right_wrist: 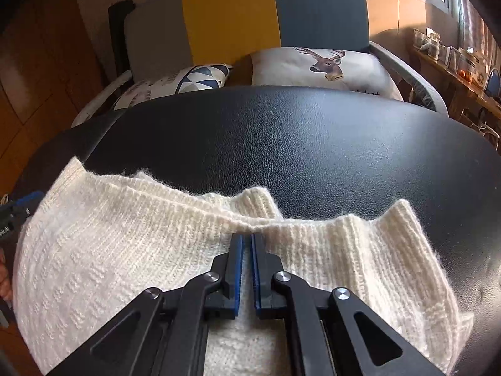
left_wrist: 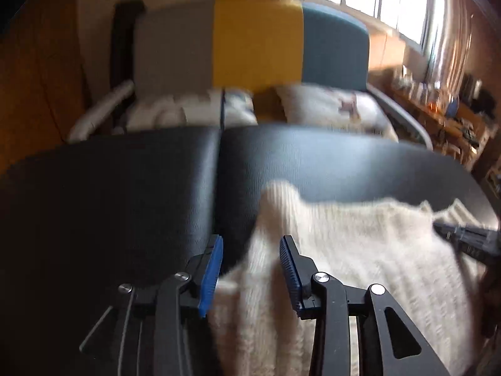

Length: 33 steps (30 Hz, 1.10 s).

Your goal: Fold clothes

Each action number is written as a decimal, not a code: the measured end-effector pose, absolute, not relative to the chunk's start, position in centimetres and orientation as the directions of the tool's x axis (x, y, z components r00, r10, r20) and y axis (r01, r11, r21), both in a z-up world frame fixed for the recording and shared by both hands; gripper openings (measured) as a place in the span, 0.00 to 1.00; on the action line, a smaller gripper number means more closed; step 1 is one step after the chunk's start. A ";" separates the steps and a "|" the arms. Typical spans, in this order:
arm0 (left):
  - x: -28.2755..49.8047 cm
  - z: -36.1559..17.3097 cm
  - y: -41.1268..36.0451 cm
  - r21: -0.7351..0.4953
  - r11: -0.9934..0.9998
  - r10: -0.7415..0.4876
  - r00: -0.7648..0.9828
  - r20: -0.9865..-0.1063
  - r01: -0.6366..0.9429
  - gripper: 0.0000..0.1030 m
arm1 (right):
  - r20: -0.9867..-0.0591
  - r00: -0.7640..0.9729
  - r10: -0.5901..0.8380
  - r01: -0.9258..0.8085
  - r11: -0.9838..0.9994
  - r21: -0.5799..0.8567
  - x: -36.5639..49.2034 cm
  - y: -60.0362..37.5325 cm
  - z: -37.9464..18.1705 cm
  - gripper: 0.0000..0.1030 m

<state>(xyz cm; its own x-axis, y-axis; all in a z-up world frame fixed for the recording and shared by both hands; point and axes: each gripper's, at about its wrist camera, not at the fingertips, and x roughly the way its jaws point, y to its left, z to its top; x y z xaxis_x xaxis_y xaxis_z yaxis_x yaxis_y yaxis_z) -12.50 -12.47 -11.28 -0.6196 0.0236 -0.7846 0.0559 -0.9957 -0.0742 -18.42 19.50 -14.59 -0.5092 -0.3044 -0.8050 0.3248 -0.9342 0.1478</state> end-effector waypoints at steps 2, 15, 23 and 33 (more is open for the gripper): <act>-12.6 -11.6 -12.6 -0.085 -0.996 0.049 -0.609 -0.792 0.031 0.38 | -0.800 -0.506 -0.322 0.320 -0.932 0.173 -18.4 19.8 -14.6 0.05; -11.8 -12.6 -14.3 -0.123 -0.979 -0.004 -0.624 -0.781 0.160 0.10 | -0.773 -0.490 -0.402 0.293 -0.911 0.289 -18.5 21.2 -15.1 0.05; -6.4 -8.6 -12.6 -0.323 -0.930 0.098 -0.724 -0.682 0.178 0.53 | -0.772 -0.480 -0.417 0.279 -0.907 0.317 -18.4 21.6 -14.8 0.05; -1.5 -7.6 -3.1 -0.258 -0.961 0.251 -0.718 -0.649 -0.103 0.53 | -0.601 -0.472 -0.645 0.267 -0.755 0.599 -6.6 35.6 -8.2 0.25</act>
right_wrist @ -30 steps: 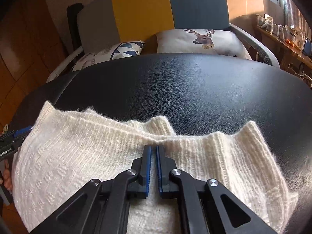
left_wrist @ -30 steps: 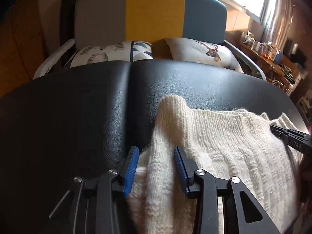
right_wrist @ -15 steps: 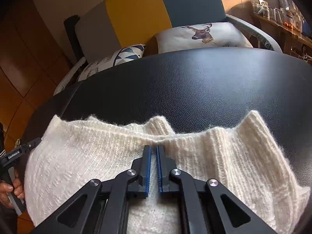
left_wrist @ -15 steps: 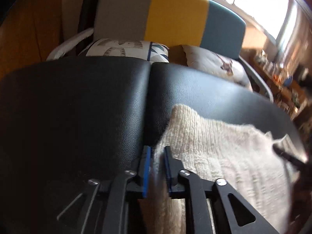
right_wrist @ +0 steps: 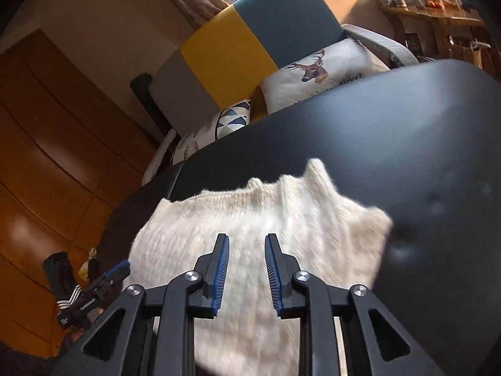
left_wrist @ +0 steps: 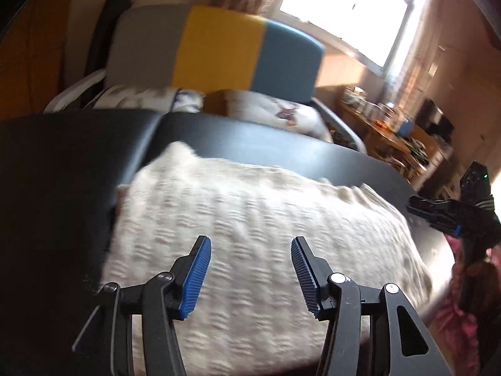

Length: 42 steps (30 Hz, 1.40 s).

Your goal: Fold clothes

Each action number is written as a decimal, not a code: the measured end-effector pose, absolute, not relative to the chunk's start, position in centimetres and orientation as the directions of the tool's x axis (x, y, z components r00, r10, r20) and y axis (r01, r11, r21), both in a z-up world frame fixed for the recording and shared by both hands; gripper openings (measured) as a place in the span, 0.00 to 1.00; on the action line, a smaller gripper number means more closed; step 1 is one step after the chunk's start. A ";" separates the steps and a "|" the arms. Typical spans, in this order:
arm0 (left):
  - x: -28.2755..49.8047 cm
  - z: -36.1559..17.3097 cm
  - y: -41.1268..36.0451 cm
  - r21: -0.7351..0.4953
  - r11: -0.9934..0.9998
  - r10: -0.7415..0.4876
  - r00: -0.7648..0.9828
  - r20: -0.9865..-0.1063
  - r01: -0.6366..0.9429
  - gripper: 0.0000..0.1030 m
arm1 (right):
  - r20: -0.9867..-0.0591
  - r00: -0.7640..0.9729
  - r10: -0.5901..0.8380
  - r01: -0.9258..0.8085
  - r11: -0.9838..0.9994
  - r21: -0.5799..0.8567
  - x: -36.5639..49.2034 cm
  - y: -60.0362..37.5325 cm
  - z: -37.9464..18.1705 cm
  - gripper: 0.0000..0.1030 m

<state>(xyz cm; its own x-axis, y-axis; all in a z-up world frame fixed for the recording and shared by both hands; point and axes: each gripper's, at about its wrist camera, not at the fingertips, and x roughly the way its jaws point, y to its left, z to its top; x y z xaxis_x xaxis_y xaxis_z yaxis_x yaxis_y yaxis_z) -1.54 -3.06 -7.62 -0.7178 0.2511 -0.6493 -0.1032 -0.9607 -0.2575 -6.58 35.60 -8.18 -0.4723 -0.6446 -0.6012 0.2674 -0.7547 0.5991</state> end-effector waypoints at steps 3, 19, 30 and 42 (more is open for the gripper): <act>-1.2 -7.3 0.5 -0.254 -0.940 0.342 -0.680 -0.649 -0.230 0.53 | -0.601 -0.382 -0.702 0.226 -0.702 0.676 -2.0 39.4 -9.8 0.27; 1.1 -9.3 14.5 -0.129 -0.814 0.448 -0.472 -0.759 -0.566 0.53 | -0.447 -0.315 -0.837 0.183 -0.516 0.837 -0.7 42.6 -16.3 0.34; 1.6 -11.5 14.0 -0.156 -0.792 0.428 -0.355 -0.831 -0.591 0.53 | -0.538 0.158 -0.828 0.348 -0.463 0.815 -1.2 38.5 -15.7 0.34; -6.0 -7.0 15.8 -0.265 -0.774 0.528 -0.356 -0.771 -0.575 0.53 | -0.454 0.118 -0.883 0.349 -0.391 0.852 -1.6 35.6 -17.0 0.35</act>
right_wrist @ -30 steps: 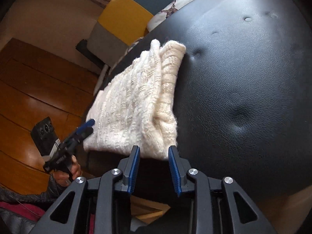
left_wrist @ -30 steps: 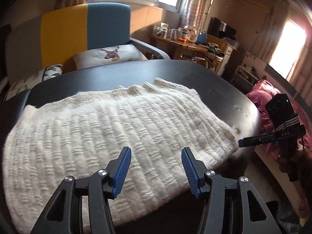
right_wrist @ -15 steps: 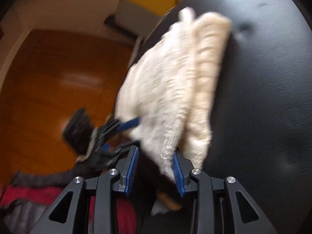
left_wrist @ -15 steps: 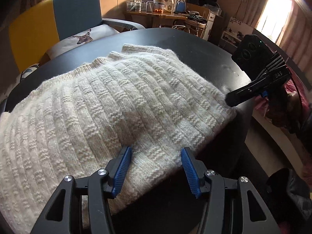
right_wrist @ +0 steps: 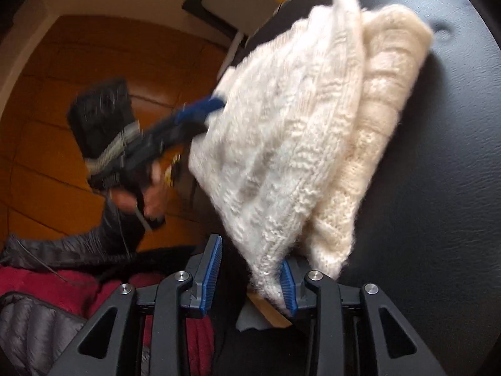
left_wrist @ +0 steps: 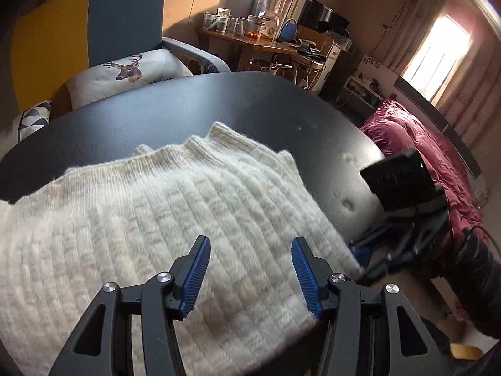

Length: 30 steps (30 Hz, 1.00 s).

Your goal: Fold clothes

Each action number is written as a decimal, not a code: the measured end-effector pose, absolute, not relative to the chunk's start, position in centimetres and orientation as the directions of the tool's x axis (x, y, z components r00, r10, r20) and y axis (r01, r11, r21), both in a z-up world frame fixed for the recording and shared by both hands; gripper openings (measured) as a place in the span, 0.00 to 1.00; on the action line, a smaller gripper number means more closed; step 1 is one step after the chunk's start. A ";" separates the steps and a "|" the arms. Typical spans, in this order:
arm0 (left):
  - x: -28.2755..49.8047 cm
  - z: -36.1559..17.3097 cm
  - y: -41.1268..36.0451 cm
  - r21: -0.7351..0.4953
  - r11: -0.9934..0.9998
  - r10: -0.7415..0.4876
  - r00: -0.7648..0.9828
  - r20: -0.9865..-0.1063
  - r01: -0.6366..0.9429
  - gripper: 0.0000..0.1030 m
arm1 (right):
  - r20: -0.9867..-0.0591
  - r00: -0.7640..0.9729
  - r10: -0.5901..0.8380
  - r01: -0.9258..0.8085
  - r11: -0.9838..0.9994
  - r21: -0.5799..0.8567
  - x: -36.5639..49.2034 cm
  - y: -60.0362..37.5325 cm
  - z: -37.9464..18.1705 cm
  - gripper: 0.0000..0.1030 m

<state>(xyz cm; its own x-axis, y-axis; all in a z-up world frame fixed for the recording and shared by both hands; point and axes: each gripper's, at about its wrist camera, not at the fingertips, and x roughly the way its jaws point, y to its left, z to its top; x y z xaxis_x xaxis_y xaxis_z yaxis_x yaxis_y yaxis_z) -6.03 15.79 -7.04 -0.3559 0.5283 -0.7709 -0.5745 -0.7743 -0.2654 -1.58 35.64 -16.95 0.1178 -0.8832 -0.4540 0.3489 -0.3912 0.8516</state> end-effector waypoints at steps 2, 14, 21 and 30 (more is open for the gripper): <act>-7.8 -7.7 17.3 -0.213 -0.777 0.492 -0.361 -0.792 -0.592 0.53 | -0.482 0.152 -0.863 0.370 -0.403 0.837 -1.5 35.1 -16.6 0.35; -13.4 -12.4 24.0 -0.154 -0.822 0.384 -0.334 -0.861 -0.548 0.67 | -0.576 0.154 -0.803 0.419 -0.475 0.774 -1.4 35.2 -17.0 0.18; -12.8 -10.4 22.3 -0.213 -0.815 0.452 -0.361 -0.816 -0.538 0.68 | -0.540 0.116 -0.834 0.368 -0.468 0.803 -1.6 36.5 -17.3 0.19; -9.2 -5.3 6.9 -0.233 -0.909 0.405 -0.600 -0.690 -0.346 0.68 | -0.655 -0.234 -0.719 0.373 -0.688 0.622 -0.1 40.6 -10.1 0.34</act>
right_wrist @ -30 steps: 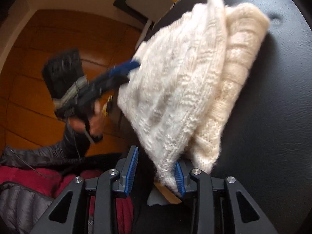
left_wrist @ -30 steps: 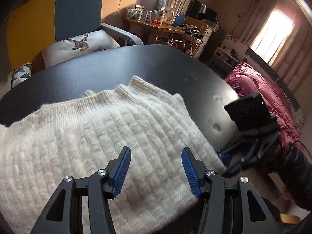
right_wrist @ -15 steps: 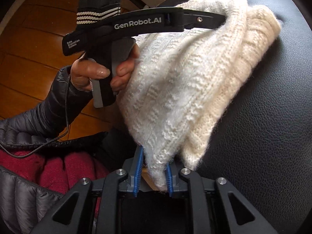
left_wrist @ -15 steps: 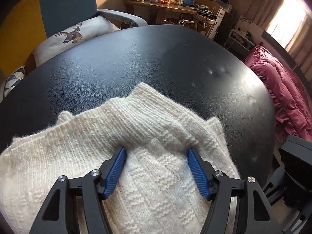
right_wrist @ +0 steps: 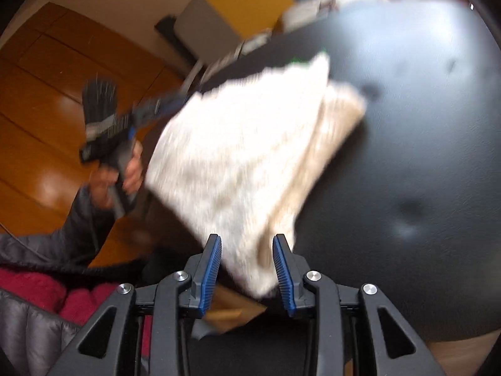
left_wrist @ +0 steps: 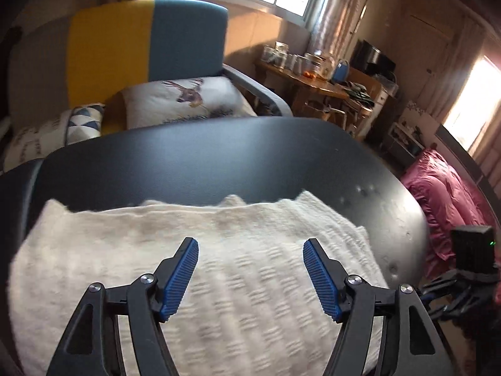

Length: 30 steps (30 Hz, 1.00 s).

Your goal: Fold clothes

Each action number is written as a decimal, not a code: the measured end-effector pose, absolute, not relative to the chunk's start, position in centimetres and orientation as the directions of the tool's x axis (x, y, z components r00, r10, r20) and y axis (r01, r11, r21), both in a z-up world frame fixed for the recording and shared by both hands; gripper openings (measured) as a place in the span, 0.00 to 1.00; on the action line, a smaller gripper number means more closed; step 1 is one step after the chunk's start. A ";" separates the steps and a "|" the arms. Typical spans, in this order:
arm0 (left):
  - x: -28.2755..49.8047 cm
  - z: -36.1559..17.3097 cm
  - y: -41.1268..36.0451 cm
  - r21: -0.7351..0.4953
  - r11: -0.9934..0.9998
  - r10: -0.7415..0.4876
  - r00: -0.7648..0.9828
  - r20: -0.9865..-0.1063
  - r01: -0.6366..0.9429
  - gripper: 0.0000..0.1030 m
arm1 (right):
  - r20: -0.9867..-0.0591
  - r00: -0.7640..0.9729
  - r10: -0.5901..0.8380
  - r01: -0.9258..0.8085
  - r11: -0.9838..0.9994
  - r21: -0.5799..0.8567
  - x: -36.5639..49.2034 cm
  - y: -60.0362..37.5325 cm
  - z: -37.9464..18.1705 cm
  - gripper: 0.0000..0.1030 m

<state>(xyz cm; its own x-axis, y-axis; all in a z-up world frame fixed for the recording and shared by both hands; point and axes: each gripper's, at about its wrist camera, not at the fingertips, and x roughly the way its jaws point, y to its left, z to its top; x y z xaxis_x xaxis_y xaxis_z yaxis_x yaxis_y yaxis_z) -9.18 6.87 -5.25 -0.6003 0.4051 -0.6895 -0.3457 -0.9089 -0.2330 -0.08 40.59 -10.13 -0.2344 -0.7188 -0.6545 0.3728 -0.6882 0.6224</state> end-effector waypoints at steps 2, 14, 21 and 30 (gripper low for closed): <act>-7.8 -5.3 4.6 -0.214 -0.920 0.382 -0.624 -0.682 -0.329 0.68 | -0.632 -0.323 -0.704 0.406 -0.707 0.579 -1.5 40.9 -7.7 0.36; -5.9 -9.2 4.9 -0.115 -0.911 0.355 -0.609 -0.709 -0.397 0.68 | -0.770 -0.452 -0.450 0.480 -0.850 0.215 -3.9 22.7 -9.9 0.38; -8.2 -12.3 4.7 -0.148 -0.949 0.291 -0.594 -0.750 -0.278 0.70 | -0.754 -0.508 -0.417 0.410 -0.887 0.214 -3.8 25.7 -13.3 0.32; -4.9 -8.4 -4.3 -0.438 -0.888 0.413 -0.660 -0.628 -0.139 0.72 | -0.710 -0.563 -0.422 0.420 -0.887 0.194 -3.3 25.4 -13.8 0.33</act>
